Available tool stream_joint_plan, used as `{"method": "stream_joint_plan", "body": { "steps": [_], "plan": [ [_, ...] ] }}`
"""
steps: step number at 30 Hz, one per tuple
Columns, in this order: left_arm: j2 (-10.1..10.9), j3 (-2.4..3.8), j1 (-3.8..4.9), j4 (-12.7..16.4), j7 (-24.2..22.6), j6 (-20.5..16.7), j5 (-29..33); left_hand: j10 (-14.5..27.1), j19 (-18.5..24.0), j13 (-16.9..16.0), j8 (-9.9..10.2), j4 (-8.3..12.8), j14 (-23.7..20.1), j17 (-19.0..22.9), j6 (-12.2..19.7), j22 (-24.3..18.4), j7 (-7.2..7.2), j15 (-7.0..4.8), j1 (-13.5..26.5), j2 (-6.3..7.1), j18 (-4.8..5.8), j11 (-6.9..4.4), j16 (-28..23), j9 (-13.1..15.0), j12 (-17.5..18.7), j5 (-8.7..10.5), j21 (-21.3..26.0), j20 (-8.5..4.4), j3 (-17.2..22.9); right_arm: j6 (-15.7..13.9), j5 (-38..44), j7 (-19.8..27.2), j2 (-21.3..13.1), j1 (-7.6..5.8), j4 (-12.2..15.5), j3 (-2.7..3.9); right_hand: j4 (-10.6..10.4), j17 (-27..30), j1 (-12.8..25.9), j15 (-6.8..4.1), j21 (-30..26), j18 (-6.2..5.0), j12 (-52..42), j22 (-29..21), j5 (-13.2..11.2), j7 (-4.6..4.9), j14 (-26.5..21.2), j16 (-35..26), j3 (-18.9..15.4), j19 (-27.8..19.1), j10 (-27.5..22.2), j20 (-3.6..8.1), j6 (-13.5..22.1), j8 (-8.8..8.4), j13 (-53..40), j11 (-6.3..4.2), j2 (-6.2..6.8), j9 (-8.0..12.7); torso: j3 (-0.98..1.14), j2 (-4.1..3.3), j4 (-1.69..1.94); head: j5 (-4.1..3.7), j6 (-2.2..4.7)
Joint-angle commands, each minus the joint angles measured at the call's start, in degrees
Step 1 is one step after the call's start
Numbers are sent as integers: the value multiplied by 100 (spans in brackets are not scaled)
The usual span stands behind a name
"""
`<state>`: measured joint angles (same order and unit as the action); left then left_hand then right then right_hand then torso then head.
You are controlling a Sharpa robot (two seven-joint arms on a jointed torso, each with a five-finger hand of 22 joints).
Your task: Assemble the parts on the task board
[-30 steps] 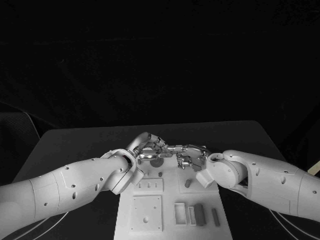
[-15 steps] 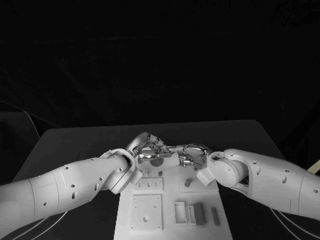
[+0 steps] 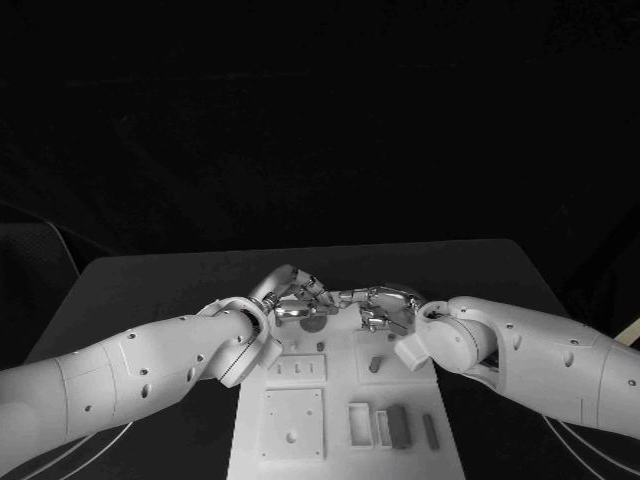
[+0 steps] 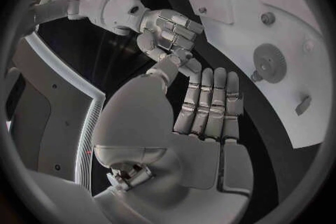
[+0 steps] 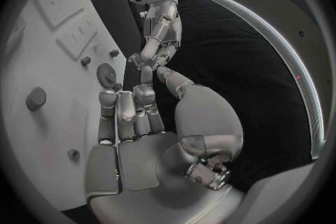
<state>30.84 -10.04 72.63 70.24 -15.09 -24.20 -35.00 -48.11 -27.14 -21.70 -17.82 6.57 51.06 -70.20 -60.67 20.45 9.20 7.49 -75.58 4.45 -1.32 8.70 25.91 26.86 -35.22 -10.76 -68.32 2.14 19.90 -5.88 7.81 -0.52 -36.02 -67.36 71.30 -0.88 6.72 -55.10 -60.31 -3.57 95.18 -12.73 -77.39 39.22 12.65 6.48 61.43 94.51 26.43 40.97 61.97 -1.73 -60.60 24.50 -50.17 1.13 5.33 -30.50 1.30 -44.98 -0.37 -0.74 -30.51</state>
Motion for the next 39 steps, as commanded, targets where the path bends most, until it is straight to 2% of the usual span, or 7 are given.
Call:
{"method": "stream_joint_plan", "body": {
  "steps": [1, 7, 10, 15, 24, 26, 39],
  "plan": [
    [-1, 4, 1, 11, -9, -66, -36, -6, 27, -7, -48, -5, -28, -12, -182, 3, -195, 6, -21, -61, 103, 16, -26, 8, -25, -22, 15, -17, 24, -32, 122, 47, -8, 1, -4, 3, -19, 10, 29, 25, 673, 28, -24, 9, -16, 120, 21, 25, -46, 56, 47, 3, -129, 10, 8, 14, 64, -10, 1, 2, 0, 3, -1],
    [9, 4, 0, -3, -150, -81, 292, -12, 25, -9, -49, -5, -24, -16, -185, 5, -194, 6, -22, -61, 103, 17, -24, 8, -32, -22, 13, -18, 25, 87, 80, -83, -24, 1, -27, 3, -98, 37, 173, 33, 669, 23, -7, 5, -14, 149, 26, 10, -97, 86, 31, 4, 13, -78, 27, 11, 118, -1, 1, 2, -4, 12, 4],
    [3, 5, 0, -12, -268, -37, 653, -14, 25, -10, -50, -6, -22, -18, -186, 5, -193, 6, -21, -61, 103, 17, -23, 8, -34, -22, 12, -18, 25, 270, -137, -158, 6, 1, -37, 3, -262, 125, 605, 80, 567, 34, 135, -52, -11, 251, -159, -118, -205, -3, -236, -1, 710, -503, 104, 84, 177, 156, 0, 3, -5, 5, 19],
    [-34, 5, 0, -42, -405, 6, 1037, -26, 31, -15, -53, -15, -21, -27, -192, 6, -192, 3, -6, -60, 108, 16, -21, 9, -48, -18, 11, -14, 19, 459, -343, -184, 76, 6, -39, 2, -487, 213, 1129, 180, 434, 88, 265, -138, -12, 299, -484, -258, -264, -234, -565, -21, 1196, -711, 190, 196, 215, 307, 2, 6, -2, -3, 49],
    [-59, 5, -15, -29, -659, -31, 1120, -32, 49, -21, -54, -28, -32, -41, -197, 5, -195, -2, 24, -49, 120, 11, -25, 8, -64, -14, 15, -6, 2, 513, -631, -216, 160, 82, -33, 2, -617, 230, 1351, 214, 408, 110, 268, -162, -10, 304, -568, -274, -270, -307, -629, -29, 1274, -710, 206, 223, 198, 344, 1, 5, -2, -18, 81],
    [-65, 6, -19, -22, -700, -36, 1120, -31, 52, -21, -54, -28, -35, -43, -197, 5, -197, -3, 27, -47, 121, 9, -26, 8, -65, -13, 16, -5, 0, 524, -687, -225, 166, 90, -4, 2, -666, 215, 1535, 222, 429, 125, 247, -166, -204, 305, -620, -260, -370, -368, -666, -15, 1320, -678, 201, 227, 288, 342, 2, 5, 0, -16, 90],
    [-108, 11, -48, 43, -784, -77, 1122, -24, 70, -23, -54, -27, -50, -52, -197, 3, -205, -10, 37, -34, 128, 2, -32, 7, -71, -12, 22, 1, -10, 422, -999, -24, 224, 108, 78, 3, -769, 204, 1717, 224, 444, 135, 230, -170, -216, 301, -645, -249, -415, -398, -682, -5, 1329, -648, 199, 229, 211, 334, 5, 3, 1, -29, 128]
  ]
}}
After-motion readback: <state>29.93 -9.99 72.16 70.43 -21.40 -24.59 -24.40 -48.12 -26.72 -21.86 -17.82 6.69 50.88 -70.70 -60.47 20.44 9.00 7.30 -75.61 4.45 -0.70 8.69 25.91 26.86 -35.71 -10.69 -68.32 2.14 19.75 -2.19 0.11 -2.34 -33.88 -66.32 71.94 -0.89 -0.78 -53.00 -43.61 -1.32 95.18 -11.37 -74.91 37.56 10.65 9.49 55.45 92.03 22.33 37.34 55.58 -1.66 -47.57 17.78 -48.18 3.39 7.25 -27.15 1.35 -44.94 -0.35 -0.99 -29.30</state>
